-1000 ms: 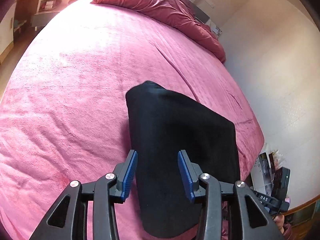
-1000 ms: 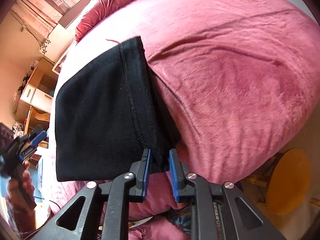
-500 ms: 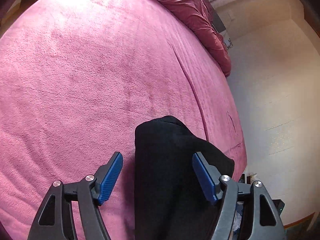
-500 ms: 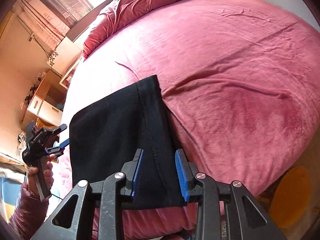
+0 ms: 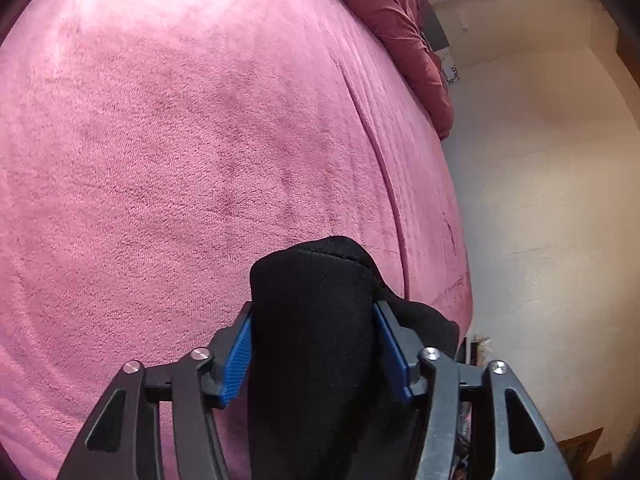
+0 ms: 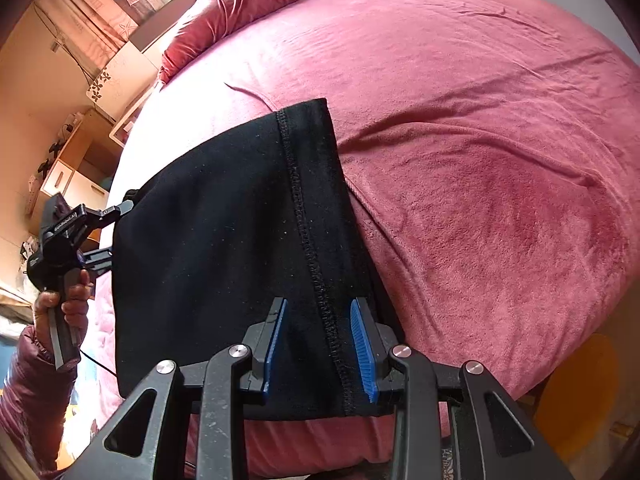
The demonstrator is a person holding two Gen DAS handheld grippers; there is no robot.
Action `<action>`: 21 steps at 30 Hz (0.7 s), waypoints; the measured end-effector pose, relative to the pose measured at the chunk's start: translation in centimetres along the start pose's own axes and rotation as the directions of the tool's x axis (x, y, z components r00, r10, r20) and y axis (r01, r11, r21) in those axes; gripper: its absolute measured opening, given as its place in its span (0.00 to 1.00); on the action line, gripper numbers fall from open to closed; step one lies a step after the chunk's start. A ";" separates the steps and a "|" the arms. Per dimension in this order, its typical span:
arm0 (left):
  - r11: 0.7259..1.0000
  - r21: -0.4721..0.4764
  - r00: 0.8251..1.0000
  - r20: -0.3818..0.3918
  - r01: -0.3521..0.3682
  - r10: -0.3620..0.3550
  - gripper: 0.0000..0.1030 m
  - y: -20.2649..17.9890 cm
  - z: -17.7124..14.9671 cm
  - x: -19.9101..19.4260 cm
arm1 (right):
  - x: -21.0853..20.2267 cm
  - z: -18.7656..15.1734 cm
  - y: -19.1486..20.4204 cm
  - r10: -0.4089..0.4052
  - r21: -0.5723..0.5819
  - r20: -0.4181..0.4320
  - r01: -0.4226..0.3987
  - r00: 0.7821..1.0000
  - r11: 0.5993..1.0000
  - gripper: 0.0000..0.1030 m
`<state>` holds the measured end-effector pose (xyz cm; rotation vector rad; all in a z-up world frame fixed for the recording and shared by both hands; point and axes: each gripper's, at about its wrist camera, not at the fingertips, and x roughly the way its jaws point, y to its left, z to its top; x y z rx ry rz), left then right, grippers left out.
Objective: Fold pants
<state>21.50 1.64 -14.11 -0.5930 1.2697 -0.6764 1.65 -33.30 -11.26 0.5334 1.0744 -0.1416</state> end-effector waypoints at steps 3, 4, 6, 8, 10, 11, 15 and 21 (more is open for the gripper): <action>0.981 0.146 0.991 0.061 -0.129 0.121 0.34 -2.8 -0.9 -0.6 | 0.5 -0.2 -0.2 -0.037 -0.007 -0.009 0.037 0.999 0.999 0.32; 0.956 0.211 0.978 0.095 -0.203 0.187 0.32 -4.1 -1.5 -0.6 | 0.6 -0.3 -0.4 -0.034 0.000 -0.012 0.034 0.999 0.999 0.32; 0.881 0.324 0.937 0.168 -0.345 0.306 0.30 -6.2 -2.8 -0.1 | 0.7 -0.4 -0.4 -0.036 0.003 -0.008 0.036 0.999 0.999 0.32; 0.790 0.395 0.883 0.223 -0.469 0.413 0.30 -7.3 -3.5 1.6 | 0.7 -0.3 -0.4 -0.040 -0.007 -0.006 0.040 0.999 0.999 0.32; 0.745 0.400 0.845 0.234 -0.535 0.481 0.30 -6.4 -3.6 3.2 | 0.8 -0.4 -0.2 -0.046 -0.026 -0.009 0.046 0.999 0.999 0.32; 0.744 0.391 0.841 0.238 -0.542 0.487 0.31 -6.2 -3.6 3.4 | 0.9 -0.7 0.0 -0.051 -0.031 -0.006 0.051 0.999 0.998 0.32; 0.783 0.348 0.857 0.231 -0.516 0.461 0.37 -6.1 -3.5 1.7 | 0.9 -0.8 -0.2 -0.053 -0.031 -0.003 0.053 0.999 0.998 0.32; 0.762 0.344 0.829 0.338 -0.549 0.445 0.43 -8.3 -5.1 -2.9 | 1.1 -0.9 -0.5 -0.045 -0.017 0.002 0.045 0.999 0.999 0.37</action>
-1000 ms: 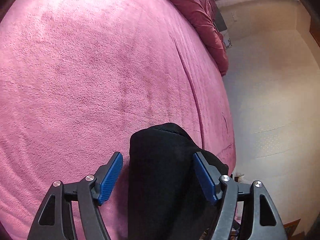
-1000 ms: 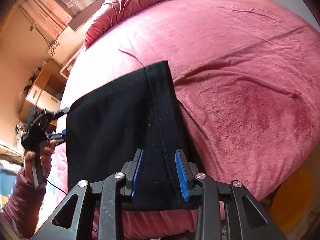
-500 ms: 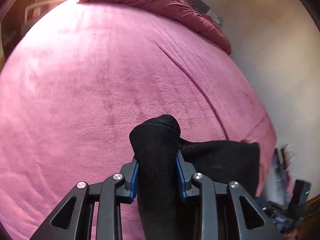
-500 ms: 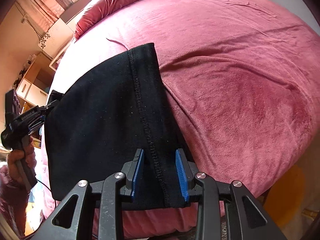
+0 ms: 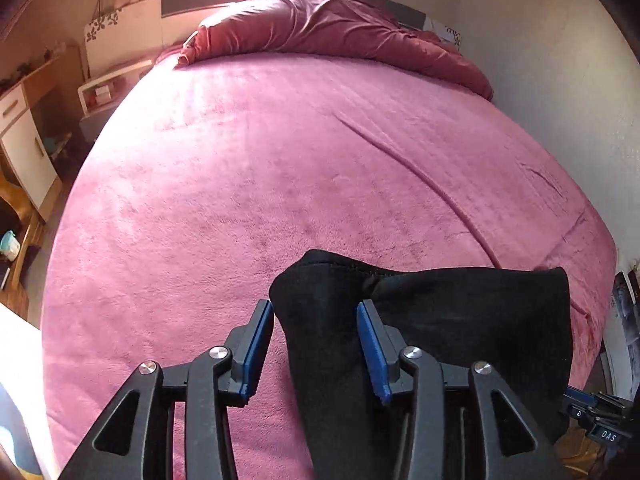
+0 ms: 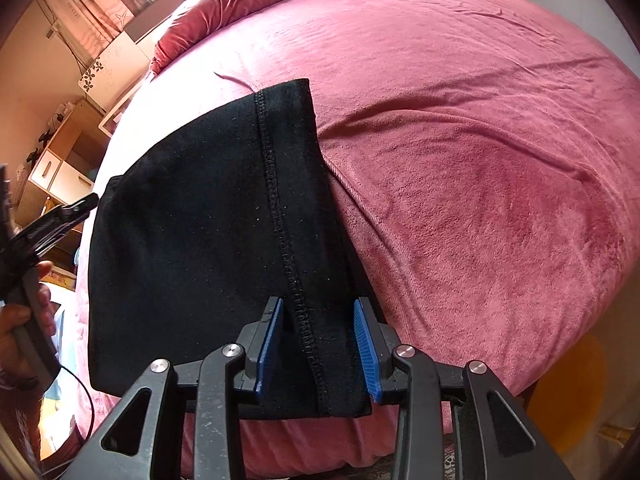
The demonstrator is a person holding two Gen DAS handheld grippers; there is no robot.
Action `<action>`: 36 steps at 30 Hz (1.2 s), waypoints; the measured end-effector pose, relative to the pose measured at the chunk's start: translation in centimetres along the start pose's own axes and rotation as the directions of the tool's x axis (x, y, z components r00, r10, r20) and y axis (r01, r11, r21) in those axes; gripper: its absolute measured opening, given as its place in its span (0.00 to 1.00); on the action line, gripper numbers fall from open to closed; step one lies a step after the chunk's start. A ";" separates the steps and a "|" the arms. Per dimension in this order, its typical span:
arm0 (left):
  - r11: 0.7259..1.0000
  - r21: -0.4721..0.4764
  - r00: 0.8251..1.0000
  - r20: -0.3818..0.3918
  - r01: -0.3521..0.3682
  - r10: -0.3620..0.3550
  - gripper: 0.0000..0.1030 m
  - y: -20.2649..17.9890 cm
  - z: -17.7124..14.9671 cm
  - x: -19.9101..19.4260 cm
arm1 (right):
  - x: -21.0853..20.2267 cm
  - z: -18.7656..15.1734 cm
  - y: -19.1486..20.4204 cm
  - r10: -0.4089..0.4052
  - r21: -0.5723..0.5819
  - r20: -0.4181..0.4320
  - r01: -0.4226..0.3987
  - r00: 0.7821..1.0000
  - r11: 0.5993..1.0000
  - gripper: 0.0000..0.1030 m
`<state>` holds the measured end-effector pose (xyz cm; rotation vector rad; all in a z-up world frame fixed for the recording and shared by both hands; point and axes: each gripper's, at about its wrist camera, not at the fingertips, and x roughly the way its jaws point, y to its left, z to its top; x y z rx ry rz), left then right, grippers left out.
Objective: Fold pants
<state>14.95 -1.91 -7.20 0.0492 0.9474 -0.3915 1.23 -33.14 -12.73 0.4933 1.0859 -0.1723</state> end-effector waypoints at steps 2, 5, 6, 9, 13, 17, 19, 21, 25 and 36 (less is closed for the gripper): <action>1.000 -0.003 1.000 0.025 0.007 -0.007 0.44 0.0 -0.3 -1.6 | 0.0 0.0 0.0 -0.002 0.001 -0.001 0.002 1.000 1.000 0.37; 1.000 0.006 0.998 0.058 0.010 -0.010 0.52 -0.2 -1.1 -3.8 | -0.1 -0.1 0.1 -0.005 0.002 0.006 0.005 1.000 1.000 0.38; 1.000 0.008 0.998 0.067 0.012 -0.013 0.52 -0.2 -1.6 -4.5 | -0.1 -0.1 0.1 -0.003 0.003 0.007 0.003 1.000 1.000 0.38; 1.000 0.015 0.997 0.080 0.011 -0.012 0.53 -0.2 -2.4 -5.6 | -0.3 -0.1 0.2 -0.006 -0.001 0.010 0.006 1.000 1.000 0.40; 1.000 0.015 0.997 0.077 0.021 -0.022 0.53 -0.3 -3.8 -6.6 | -0.9 0.2 0.3 -0.005 0.000 0.025 0.005 1.000 1.000 0.40; 0.999 0.025 0.997 0.079 0.022 -0.024 0.53 -0.7 -4.7 -7.1 | -1.8 1.2 0.2 0.018 0.004 0.060 -0.018 0.998 1.000 0.40; 0.999 0.031 0.997 0.077 0.020 -0.022 0.54 -0.9 -5.4 -7.4 | -2.0 2.0 0.4 0.035 0.008 0.072 -0.035 0.997 0.999 0.40; 0.999 0.036 0.997 0.076 0.016 -0.019 0.54 -1.2 -5.8 -7.4 | -1.8 2.6 0.8 0.041 0.001 0.070 -0.041 0.997 0.999 0.40; 0.999 0.033 0.998 0.064 0.014 -0.016 0.54 -1.3 -6.8 -7.5 | -0.9 3.4 1.5 0.036 -0.013 0.050 -0.035 0.998 0.999 0.40; 1.000 0.004 0.999 0.021 0.029 -0.029 0.58 -0.8 -8.0 -6.7 | 0.1 3.9 2.0 0.038 -0.088 0.006 -0.037 0.999 0.995 0.12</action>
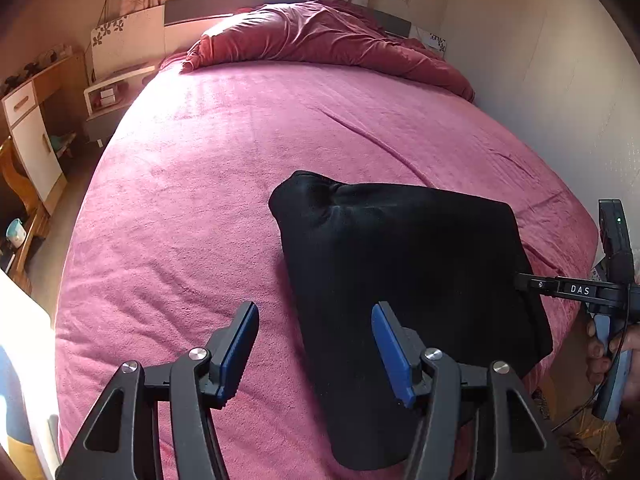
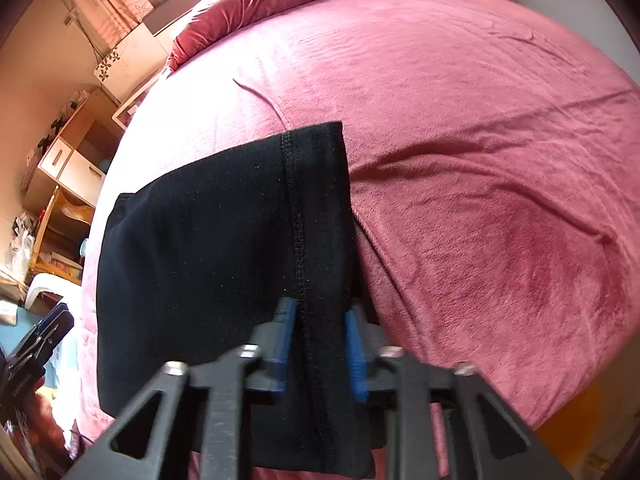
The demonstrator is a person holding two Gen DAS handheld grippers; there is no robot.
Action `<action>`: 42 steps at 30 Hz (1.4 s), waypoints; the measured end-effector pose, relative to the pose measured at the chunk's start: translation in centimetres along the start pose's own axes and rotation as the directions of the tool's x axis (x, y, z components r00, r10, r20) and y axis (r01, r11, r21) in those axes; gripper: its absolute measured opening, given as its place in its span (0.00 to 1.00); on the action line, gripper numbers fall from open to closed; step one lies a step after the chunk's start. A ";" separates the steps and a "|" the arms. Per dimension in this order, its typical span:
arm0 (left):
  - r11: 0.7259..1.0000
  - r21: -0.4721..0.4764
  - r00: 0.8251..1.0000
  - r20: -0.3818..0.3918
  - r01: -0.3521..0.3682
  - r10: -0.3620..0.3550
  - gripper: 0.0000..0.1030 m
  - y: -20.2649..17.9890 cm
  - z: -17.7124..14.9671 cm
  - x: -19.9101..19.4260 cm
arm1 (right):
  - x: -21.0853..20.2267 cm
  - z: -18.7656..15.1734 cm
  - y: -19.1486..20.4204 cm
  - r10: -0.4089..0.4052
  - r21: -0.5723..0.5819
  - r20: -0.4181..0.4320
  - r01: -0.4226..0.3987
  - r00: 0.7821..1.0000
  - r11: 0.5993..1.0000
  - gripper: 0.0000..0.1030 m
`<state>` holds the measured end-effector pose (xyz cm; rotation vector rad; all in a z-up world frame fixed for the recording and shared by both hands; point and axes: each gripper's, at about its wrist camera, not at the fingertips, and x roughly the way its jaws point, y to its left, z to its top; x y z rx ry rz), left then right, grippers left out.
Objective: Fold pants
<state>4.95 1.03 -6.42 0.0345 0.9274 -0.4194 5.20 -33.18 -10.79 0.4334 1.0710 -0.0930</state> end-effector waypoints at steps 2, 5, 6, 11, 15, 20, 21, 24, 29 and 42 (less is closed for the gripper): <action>1.000 -0.012 1.000 -0.006 0.007 -0.007 0.58 0.3 -0.1 0.1 | -0.3 -0.1 0.1 -0.011 -0.030 0.006 0.011 1.000 0.999 0.11; 0.999 -0.030 0.999 -0.012 0.029 -0.029 0.58 0.5 -0.4 0.1 | -0.9 -0.2 0.7 -0.031 -0.067 0.019 0.032 0.999 0.997 0.10; 0.999 -0.031 0.999 -0.013 0.032 -0.033 0.58 0.6 -0.5 0.0 | -1.2 -0.2 0.7 -0.037 -0.069 0.032 0.039 0.999 0.997 0.09; 0.995 -0.047 0.994 -0.061 0.086 -0.089 0.58 0.8 -1.5 0.8 | 0.3 -0.7 -1.0 -0.092 -0.045 0.008 0.092 0.996 0.995 0.08; 0.994 -0.039 0.983 -0.150 0.100 -0.104 0.59 0.5 -2.8 2.8 | 0.6 -0.5 -1.3 -0.060 -0.023 0.012 0.060 0.998 0.998 0.19; 0.960 -0.175 0.969 -0.078 0.220 -0.236 0.71 2.9 -2.1 1.9 | -1.1 -0.4 -3.4 0.055 0.077 0.048 -0.058 0.997 0.995 0.47; 0.958 -0.178 0.969 -0.058 0.226 -0.240 0.78 3.3 -1.9 1.6 | -1.4 -0.3 -3.9 0.077 0.089 0.058 -0.082 0.995 0.993 0.49; 0.955 -0.170 0.968 -0.030 0.242 -0.250 0.79 3.6 -1.2 1.5 | -1.5 -0.1 -4.9 0.136 0.122 0.061 -0.143 0.989 0.982 0.62; 0.938 -0.187 0.949 -0.059 0.293 -0.309 0.79 3.7 -0.7 3.3 | 0.5 0.2 -5.7 0.219 0.133 0.005 -0.217 0.976 0.967 0.70; 0.910 -0.273 0.917 -0.165 0.312 -0.364 0.87 3.2 0.2 8.3 | 6.6 0.9 -6.7 0.427 0.165 -0.119 -0.406 0.896 0.899 0.69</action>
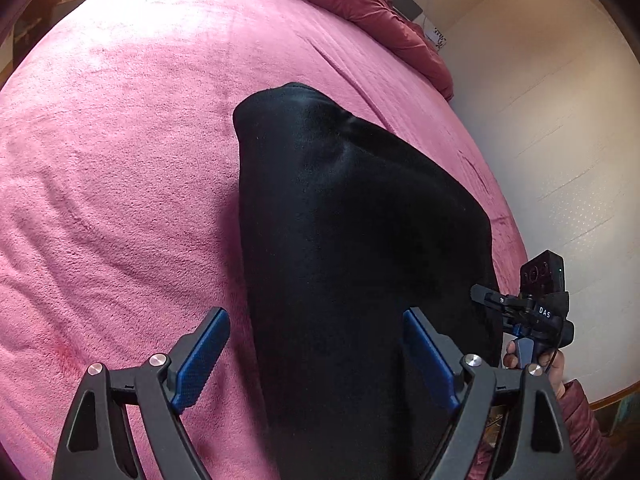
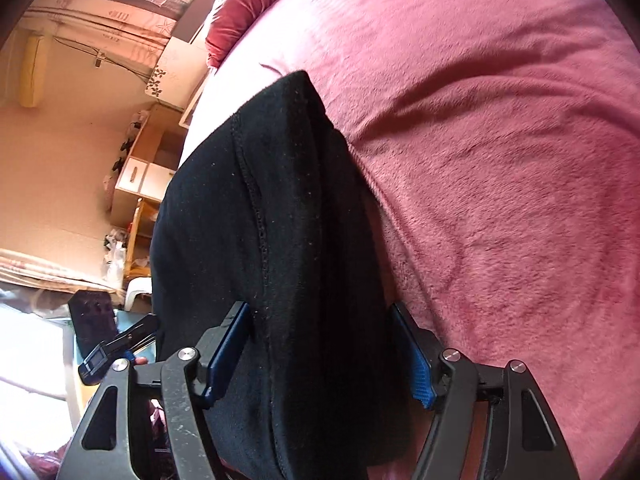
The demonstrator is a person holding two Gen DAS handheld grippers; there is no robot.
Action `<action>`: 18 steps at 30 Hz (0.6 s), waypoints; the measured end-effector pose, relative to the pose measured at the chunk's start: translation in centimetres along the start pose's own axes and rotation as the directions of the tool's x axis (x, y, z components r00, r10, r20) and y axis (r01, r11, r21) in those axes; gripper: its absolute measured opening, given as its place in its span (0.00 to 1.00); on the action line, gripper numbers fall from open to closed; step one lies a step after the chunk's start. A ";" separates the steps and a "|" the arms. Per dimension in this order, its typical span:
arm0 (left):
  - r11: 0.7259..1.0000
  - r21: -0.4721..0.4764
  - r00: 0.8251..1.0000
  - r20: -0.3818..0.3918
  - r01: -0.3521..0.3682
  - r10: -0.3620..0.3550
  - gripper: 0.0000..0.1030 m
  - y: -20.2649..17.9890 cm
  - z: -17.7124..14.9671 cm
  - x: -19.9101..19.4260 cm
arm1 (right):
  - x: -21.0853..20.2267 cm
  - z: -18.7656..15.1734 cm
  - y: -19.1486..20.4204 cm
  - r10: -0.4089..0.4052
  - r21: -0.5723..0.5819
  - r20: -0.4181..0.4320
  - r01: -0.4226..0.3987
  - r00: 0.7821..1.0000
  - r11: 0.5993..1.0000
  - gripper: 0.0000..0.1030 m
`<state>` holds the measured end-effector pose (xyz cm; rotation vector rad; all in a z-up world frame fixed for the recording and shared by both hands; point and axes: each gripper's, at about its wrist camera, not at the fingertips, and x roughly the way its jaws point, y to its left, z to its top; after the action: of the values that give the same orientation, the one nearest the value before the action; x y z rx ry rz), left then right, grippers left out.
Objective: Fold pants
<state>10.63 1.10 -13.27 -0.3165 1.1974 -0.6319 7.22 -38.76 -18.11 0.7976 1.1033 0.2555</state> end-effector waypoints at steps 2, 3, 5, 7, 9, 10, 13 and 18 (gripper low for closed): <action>1.000 -0.008 1.000 -0.013 0.003 -0.003 0.85 0.1 0.2 0.7 | 0.6 0.1 -0.5 0.019 0.008 -0.012 -0.019 1.000 1.000 0.70; 1.000 -0.015 1.000 -0.021 0.006 -0.006 0.85 0.1 0.3 1.1 | 0.7 0.1 -0.6 0.028 0.004 -0.012 -0.028 1.000 1.000 0.70; 0.999 -0.041 0.999 -0.044 0.019 -0.021 0.85 0.3 0.5 2.0 | 0.8 -0.2 -0.5 0.029 -0.014 -0.016 -0.029 0.999 0.999 0.71; 0.996 -0.083 0.998 -0.061 0.021 -0.026 0.85 0.5 0.2 2.6 | 0.9 -0.2 -0.5 0.027 -0.024 -0.020 -0.028 0.999 0.999 0.70; 0.994 -0.109 0.998 -0.059 0.023 -0.030 0.84 0.6 0.1 2.7 | 1.1 -0.3 0.0 0.020 -0.059 -0.036 -0.022 0.999 0.998 0.62; 0.994 -0.104 0.998 -0.058 0.018 -0.025 0.80 0.5 0.0 2.5 | 1.2 -0.2 0.6 0.008 -0.074 -0.036 -0.011 0.999 0.997 0.61; 0.995 -0.087 0.996 -0.063 0.053 -0.059 0.58 -0.3 0.0 2.5 | 1.4 -0.2 1.7 -0.017 -0.099 -0.030 0.014 0.999 0.995 0.53; 0.997 -0.035 0.997 -0.043 0.067 -0.069 0.45 -1.4 -0.2 1.2 | 1.2 -0.6 3.7 -0.052 -0.132 -0.008 0.051 0.999 0.990 0.47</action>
<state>10.28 -0.69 -13.49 -0.3746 1.2452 -0.6814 7.89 -35.27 -16.55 0.6496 1.1049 0.2872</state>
